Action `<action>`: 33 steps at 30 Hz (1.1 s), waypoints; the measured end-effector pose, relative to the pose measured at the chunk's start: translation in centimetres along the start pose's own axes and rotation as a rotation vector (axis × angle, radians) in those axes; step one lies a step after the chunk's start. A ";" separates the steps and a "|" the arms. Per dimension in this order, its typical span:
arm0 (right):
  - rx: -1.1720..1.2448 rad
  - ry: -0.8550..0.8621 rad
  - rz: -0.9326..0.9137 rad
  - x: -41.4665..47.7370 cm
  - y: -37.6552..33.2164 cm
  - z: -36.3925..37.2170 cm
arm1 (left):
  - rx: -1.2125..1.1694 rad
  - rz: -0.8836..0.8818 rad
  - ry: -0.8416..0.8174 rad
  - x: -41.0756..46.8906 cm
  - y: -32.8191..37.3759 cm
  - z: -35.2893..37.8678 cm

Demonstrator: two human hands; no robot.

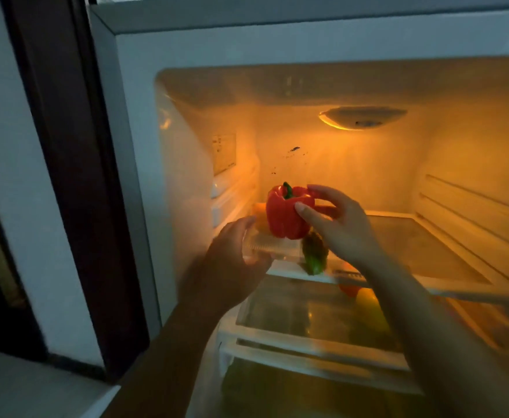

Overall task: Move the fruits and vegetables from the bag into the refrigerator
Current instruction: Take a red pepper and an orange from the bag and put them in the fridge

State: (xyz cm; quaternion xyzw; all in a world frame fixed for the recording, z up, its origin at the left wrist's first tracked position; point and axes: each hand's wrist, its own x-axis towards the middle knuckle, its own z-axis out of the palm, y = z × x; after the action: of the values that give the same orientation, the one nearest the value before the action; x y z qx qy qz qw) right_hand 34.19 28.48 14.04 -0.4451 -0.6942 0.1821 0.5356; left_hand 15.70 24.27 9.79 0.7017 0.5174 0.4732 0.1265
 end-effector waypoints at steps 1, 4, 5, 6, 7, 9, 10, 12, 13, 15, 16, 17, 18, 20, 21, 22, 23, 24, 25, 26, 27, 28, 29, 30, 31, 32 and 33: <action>-0.038 -0.025 0.005 0.0 0.2 0.4 | 0.000 -0.002 -0.004 0.0 0.2 0.0; -0.180 -0.103 -0.016 -0.4 0.6 1.2 | 0.023 0.005 -0.006 0.2 0.3 0.0; -0.214 -0.105 -0.024 -0.5 0.9 1.2 | 0.050 0.008 -0.020 0.5 0.3 0.0; -0.244 -0.099 -0.038 -0.7 1.0 1.1 | 0.077 0.009 -0.034 0.7 0.4 0.2; -0.268 -0.096 -0.049 -0.8 1.2 0.9 | 0.090 0.001 -0.057 0.8 0.4 0.4; -0.281 -0.102 -0.061 -1.0 1.2 0.7 | 0.058 0.007 -0.089 1.1 0.5 0.9; -0.276 -0.104 -0.061 -1.1 1.2 0.6 | 0.042 0.008 -0.093 1.2 0.6 1.1; -0.280 -0.093 -0.053 -1.0 1.3 0.7 | 0.046 0.008 -0.092 1.4 0.5 1.4; -0.289 -0.083 -0.050 -0.8 1.4 0.8 | 0.052 0.015 -0.078 1.7 0.3 1.5; -0.331 -0.084 -0.060 -0.5 1.2 1.1 | 0.073 0.023 -0.030 2.1 0.2 1.6; -0.358 -0.098 -0.069 -0.3 1.1 1.4 | 0.092 0.010 -0.019 2.3 0.2 1.6; -0.375 -0.119 -0.076 -0.3 1.0 1.6 | 0.099 -0.003 -0.014 2.4 0.2 1.5; -0.375 -0.137 -0.078 -0.3 0.9 1.7 | 0.104 -0.018 -0.016 2.5 0.1 1.5; -0.352 -0.162 -0.076 -0.3 0.7 1.6 | 0.136 -0.026 -0.028 2.5 0.2 1.3; -0.340 -0.165 -0.072 -0.5 0.6 1.4 | 0.171 -0.020 -0.036 2.4 0.3 1.1; -0.334 -0.157 -0.073 -0.7 0.6 1.1 | 0.209 -0.018 -0.039 2.1 0.7 0.9; -0.332 -0.137 -0.073 -1.0 0.6 0.8 | 0.237 -0.014 -0.031 1.8 1.0 0.7; -0.329 -0.107 -0.070 -1.4 0.7 0.3 | 0.251 -0.007 -0.018 1.3 1.3 0.5; -0.315 -0.072 -0.070 -2.1 0.9 -0.1 | 0.254 0.008 0.000 0.9 1.5 0.5; -0.289 -0.034 -0.075 -2.8 1.2 -0.6 | 0.241 0.027 0.022 0.4 1.7 0.4; -0.259 0.007 -0.087 -3.8 1.5 -1.0 | 0.216 0.042 0.045 -0.1 1.7 0.4; -0.239 0.047 -0.099 -4.8 1.9 -1.4 | 0.183 0.031 0.052 -0.7 1.7 0.5; -0.229 0.078 -0.107 -6.0 2.3 -1.7 | 0.143 0.011 0.051 -1.3 1.8 0.5; -0.218 0.100 -0.117 -7.1 2.7 -1.9 | 0.110 -0.009 0.047 -1.9 1.9 0.5; -0.209 0.112 -0.136 -8.1 3.0 -2.1 | 0.093 -0.012 0.051 -2.5 1.9 0.6; -0.210 0.115 -0.162 -9.1 3.1 -2.2 | 0.094 -0.007 0.054 -3.2 1.9 0.6; -0.214 0.111 -0.193 -9.9 3.1 -2.2 | 0.100 0.002 0.055 -4.0 1.9 0.6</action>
State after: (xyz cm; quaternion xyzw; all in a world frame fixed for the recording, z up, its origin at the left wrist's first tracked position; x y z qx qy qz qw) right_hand 37.82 21.56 6.81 -0.4404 -0.7184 0.0300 0.5376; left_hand 17.23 20.30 8.62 0.6942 0.5431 0.4660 0.0766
